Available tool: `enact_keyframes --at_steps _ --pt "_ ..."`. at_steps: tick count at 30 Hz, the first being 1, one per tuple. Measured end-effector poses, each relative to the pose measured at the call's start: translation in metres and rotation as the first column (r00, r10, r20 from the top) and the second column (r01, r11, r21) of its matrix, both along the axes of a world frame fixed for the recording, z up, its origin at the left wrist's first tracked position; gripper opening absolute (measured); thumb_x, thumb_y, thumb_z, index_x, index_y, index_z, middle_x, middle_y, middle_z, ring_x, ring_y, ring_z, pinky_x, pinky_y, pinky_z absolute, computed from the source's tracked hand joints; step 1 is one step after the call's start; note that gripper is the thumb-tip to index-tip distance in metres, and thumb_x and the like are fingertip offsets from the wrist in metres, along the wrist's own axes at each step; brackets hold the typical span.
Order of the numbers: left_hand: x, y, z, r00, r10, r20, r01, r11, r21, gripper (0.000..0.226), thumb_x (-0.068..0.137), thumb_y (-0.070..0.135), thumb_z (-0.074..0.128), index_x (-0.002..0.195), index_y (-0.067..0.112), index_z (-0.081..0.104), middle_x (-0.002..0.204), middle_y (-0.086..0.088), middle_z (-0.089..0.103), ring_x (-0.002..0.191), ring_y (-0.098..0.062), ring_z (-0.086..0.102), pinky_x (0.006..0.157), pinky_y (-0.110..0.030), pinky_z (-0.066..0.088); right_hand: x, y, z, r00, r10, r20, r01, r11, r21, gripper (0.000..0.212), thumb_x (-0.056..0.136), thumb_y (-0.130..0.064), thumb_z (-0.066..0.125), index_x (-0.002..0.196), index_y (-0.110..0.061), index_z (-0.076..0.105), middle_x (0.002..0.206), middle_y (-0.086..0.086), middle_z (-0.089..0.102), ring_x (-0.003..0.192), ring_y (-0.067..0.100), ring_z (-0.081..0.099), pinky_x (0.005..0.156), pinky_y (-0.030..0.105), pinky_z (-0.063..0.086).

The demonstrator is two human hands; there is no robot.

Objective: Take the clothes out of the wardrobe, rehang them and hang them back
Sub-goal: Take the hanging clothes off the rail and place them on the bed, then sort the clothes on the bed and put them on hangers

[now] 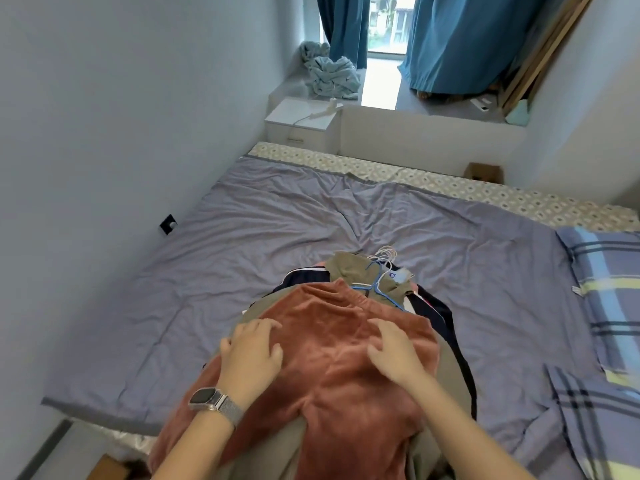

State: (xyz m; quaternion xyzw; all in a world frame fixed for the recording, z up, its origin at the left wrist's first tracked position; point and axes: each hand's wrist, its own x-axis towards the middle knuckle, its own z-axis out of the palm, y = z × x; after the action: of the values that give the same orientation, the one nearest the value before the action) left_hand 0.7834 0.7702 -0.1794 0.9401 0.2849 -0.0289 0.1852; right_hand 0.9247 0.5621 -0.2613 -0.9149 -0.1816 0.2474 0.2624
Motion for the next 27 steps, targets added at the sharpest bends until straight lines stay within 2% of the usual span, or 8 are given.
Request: enact_keyframes --at_steps 2,4,10,12,16,20,23,27 --pt "-0.015 -0.003 -0.005 0.999 0.029 -0.014 -0.029 0.999 -0.033 0.032 0.087 0.030 0.052 0.119 0.035 0.052 0.123 0.014 0.053 0.122 -0.012 0.042 0.099 -0.035 0.026 -0.036 -0.008 0.003 0.994 -0.063 -0.084 0.071 0.992 0.102 0.049 0.085 -0.018 0.058 0.133 -0.019 0.048 0.134 0.001 0.049 0.126 0.017 0.045 0.106 0.024 0.032" --pt "-0.031 -0.009 -0.013 1.000 0.017 -0.009 -0.018 0.996 -0.089 0.030 0.087 0.029 0.053 0.116 0.033 0.054 0.118 0.012 0.055 0.118 -0.014 0.047 0.099 -0.036 0.032 -0.065 -0.020 0.007 0.981 -0.111 -0.156 0.132 0.982 0.133 0.044 0.088 -0.017 0.058 0.131 -0.019 0.050 0.127 -0.004 0.050 0.117 0.012 0.048 0.096 0.015 0.032" --pt "-0.068 -0.039 -0.038 0.993 -0.117 0.014 0.116 0.957 -0.266 0.026 0.085 0.021 0.056 0.110 0.025 0.059 0.109 0.008 0.058 0.108 -0.016 0.052 0.096 -0.035 0.042 -0.130 -0.058 0.008 0.903 -0.290 -0.318 0.357 0.918 0.175 0.027 0.091 -0.020 0.056 0.116 -0.031 0.055 0.110 -0.011 0.055 0.101 0.003 0.054 0.074 0.013 0.043" --pt "-0.078 -0.046 -0.045 0.989 -0.138 0.054 0.148 0.946 -0.287 0.023 0.084 0.020 0.058 0.106 0.028 0.059 0.104 0.011 0.058 0.104 -0.014 0.053 0.094 -0.032 0.043 -0.145 -0.069 0.004 0.876 -0.337 -0.346 0.412 0.895 0.172 0.023 0.090 -0.018 0.056 0.108 -0.033 0.057 0.105 -0.010 0.060 0.098 0.004 0.057 0.076 0.016 0.045" --pt "-0.085 -0.060 -0.049 0.986 -0.145 0.085 0.165 0.924 -0.345 0.028 0.082 0.015 0.059 0.084 0.042 0.051 0.091 0.016 0.057 0.090 -0.006 0.054 0.084 -0.025 0.044 -0.172 -0.090 -0.005 0.832 -0.395 -0.389 0.473 0.872 0.126 0.021 0.089 -0.014 0.058 0.102 -0.030 0.060 0.101 -0.011 0.064 0.088 -0.003 0.058 0.073 0.009 0.041" --pt "-0.076 -0.072 -0.058 0.984 -0.167 0.066 0.180 0.903 -0.391 0.021 0.082 0.014 0.057 0.096 0.028 0.060 0.092 0.013 0.057 0.087 -0.004 0.055 0.086 -0.024 0.046 -0.186 -0.107 -0.009 0.805 -0.445 -0.392 0.518 0.850 0.100 0.021 0.088 -0.011 0.059 0.102 -0.025 0.065 0.105 -0.011 0.066 0.094 -0.002 0.059 0.089 0.019 0.047" --pt "-0.060 -0.075 -0.063 0.972 -0.227 0.064 0.233 0.887 -0.398 0.022 0.084 0.015 0.055 0.103 0.024 0.060 0.095 0.011 0.057 0.086 -0.003 0.054 0.084 -0.019 0.043 -0.188 -0.114 -0.009 0.796 -0.463 -0.390 0.538 0.836 0.105 0.021 0.091 -0.011 0.056 0.104 -0.026 0.063 0.104 -0.016 0.063 0.094 -0.006 0.055 0.076 0.008 0.041" --pt "-0.045 -0.076 -0.064 0.961 -0.270 0.059 0.270 0.874 -0.404 0.020 0.085 0.016 0.053 0.102 0.025 0.060 0.095 0.012 0.059 0.086 -0.003 0.056 0.082 -0.021 0.044 -0.182 -0.119 -0.014 0.783 -0.493 -0.379 0.567 0.816 0.110 0.018 0.090 -0.013 0.058 0.098 -0.029 0.064 0.101 -0.015 0.065 0.090 -0.004 0.057 0.072 0.010 0.041"
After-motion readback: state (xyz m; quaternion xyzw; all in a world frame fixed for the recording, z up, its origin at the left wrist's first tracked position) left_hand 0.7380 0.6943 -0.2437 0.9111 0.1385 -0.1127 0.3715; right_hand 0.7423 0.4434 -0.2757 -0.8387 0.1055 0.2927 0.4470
